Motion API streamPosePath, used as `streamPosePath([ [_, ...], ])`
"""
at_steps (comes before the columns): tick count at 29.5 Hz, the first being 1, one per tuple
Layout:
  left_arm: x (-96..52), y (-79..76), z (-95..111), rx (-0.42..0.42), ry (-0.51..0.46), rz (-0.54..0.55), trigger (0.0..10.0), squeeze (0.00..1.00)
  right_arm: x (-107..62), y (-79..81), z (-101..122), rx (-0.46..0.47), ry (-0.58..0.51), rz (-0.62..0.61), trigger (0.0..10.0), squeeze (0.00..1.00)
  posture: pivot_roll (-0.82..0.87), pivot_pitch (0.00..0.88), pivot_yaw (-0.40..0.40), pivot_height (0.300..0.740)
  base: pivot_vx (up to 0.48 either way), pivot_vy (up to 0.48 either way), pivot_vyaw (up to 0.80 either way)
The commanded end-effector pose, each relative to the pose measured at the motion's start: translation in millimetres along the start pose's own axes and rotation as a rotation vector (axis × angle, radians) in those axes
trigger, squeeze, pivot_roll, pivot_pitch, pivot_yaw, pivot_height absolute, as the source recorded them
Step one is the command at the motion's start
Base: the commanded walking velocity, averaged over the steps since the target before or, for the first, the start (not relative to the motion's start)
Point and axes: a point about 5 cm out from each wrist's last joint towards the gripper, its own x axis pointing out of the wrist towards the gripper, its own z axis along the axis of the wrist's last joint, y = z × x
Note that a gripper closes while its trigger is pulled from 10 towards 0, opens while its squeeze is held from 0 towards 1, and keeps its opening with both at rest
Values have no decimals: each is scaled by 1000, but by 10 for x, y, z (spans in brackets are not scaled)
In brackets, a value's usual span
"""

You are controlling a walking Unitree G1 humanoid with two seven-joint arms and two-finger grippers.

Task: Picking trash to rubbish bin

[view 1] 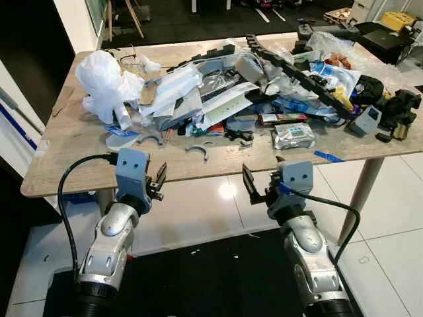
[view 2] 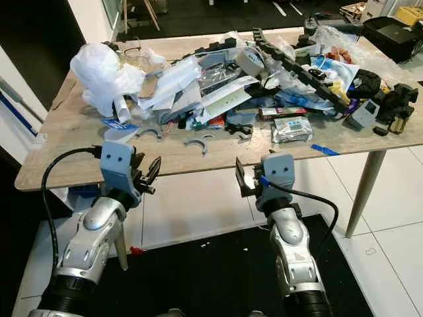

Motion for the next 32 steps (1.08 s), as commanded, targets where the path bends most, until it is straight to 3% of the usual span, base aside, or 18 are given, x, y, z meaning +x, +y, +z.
streamPosePath([
  [1, -35, 19, -57, -34, 7, 28, 10000, 0, -42, 45, -24, -1, 17, 4, 10000, 0, -51, 98, 53, 740, 0, 0, 0],
  [10, -26, 21, -49, -73, -22, 47, 10000, 0, -73, 79, -122, -5, 60, 2, 10000, 0, -49, 63, 49, 740, 0, 0, 0],
  [24, 56, 51, 35, -59, -53, 65, 10000, 0, -10, 58, -96, -11, 51, 5, 10000, 0, -52, 26, 39, 740, 0, 0, 0],
  [32, 63, 37, 50, -72, -70, 60, 10000, 0, 5, 86, -95, -11, 49, 22, 10000, 0, -52, 22, 39, 740, 298, 0, 0],
])
